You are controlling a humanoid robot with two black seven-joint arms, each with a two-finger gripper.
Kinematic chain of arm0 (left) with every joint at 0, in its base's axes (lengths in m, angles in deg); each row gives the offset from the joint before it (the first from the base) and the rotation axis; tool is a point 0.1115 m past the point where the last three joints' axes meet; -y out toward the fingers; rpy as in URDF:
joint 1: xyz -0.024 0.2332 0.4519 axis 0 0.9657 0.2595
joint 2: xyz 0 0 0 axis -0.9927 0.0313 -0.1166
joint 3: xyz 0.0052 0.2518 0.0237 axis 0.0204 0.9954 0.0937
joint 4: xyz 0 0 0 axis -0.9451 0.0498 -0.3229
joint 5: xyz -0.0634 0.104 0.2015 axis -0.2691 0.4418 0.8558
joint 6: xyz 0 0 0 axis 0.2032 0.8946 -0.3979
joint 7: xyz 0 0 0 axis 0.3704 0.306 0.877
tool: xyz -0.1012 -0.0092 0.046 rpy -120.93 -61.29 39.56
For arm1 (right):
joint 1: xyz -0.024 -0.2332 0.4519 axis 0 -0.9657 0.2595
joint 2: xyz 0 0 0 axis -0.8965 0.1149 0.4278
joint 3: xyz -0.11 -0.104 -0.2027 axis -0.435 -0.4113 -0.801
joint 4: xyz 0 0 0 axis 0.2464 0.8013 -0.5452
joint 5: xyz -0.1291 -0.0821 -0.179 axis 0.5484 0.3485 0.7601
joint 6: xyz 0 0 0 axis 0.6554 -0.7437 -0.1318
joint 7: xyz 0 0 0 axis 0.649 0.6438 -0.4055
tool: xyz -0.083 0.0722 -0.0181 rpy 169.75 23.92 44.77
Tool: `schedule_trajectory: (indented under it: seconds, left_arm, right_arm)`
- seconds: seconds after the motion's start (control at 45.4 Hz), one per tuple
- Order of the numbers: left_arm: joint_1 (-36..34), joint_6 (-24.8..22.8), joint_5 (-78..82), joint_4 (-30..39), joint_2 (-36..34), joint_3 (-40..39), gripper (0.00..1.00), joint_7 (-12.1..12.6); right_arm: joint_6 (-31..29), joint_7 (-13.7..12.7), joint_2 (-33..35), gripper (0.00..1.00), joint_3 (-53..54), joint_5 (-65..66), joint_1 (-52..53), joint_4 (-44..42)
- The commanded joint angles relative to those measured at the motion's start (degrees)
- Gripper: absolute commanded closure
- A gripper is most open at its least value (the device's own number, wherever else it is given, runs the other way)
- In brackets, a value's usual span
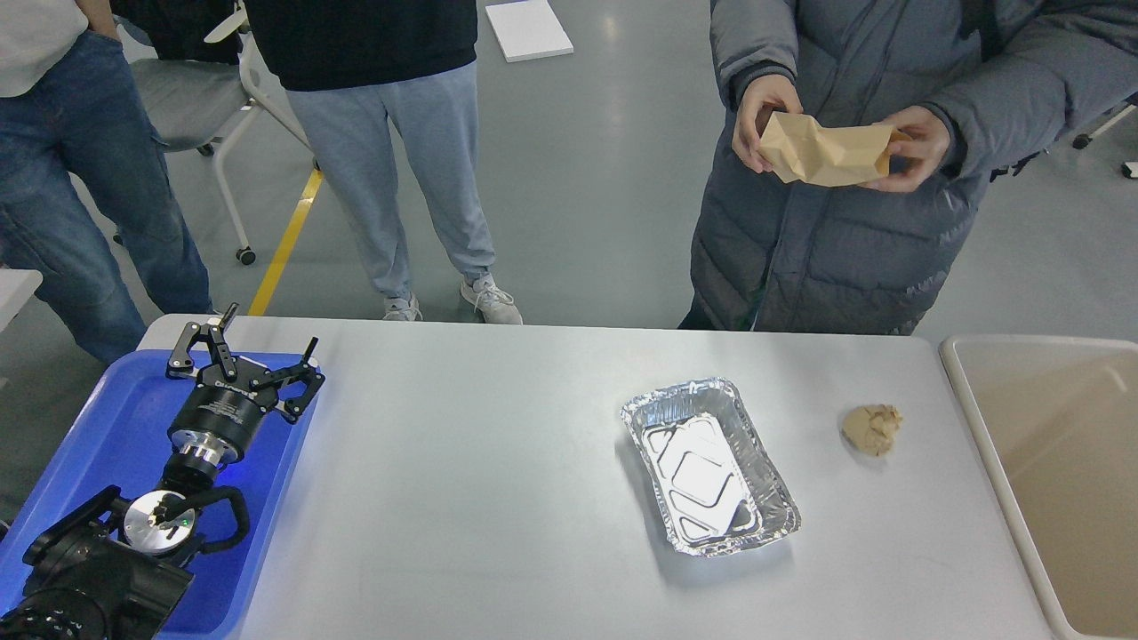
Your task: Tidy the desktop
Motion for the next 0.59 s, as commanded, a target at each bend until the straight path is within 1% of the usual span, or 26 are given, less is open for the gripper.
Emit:
schedule_trajectory:
  seconds: [0.0,0.066,0.286,0.573]
  left_arm:
    - [0.00,0.00,0.00,0.00,0.07,0.00,0.00,0.00]
    - [0.00,0.00,0.00,0.00,-0.01,0.00,0.00,0.00]
    - [0.00,0.00,0.00,0.00,-0.01,0.00,0.00,0.00]
    - [0.00,0.00,0.00,0.00,0.07,0.00,0.00,0.00]
  right_arm:
    - [-5.52,-0.10,-2.07,0.00,-3.94,0.95,10.42,2.38]
    - [-6.32,-0.10,-2.95,0.00,-3.76,0.95,12.45,3.09]
    - [-6.32,-0.10,-5.41,0.00,-2.97,1.04,15.62,9.06]
    - [-7.11,-0.28,-7.78,0.00,-2.44,2.61,15.79,11.61]
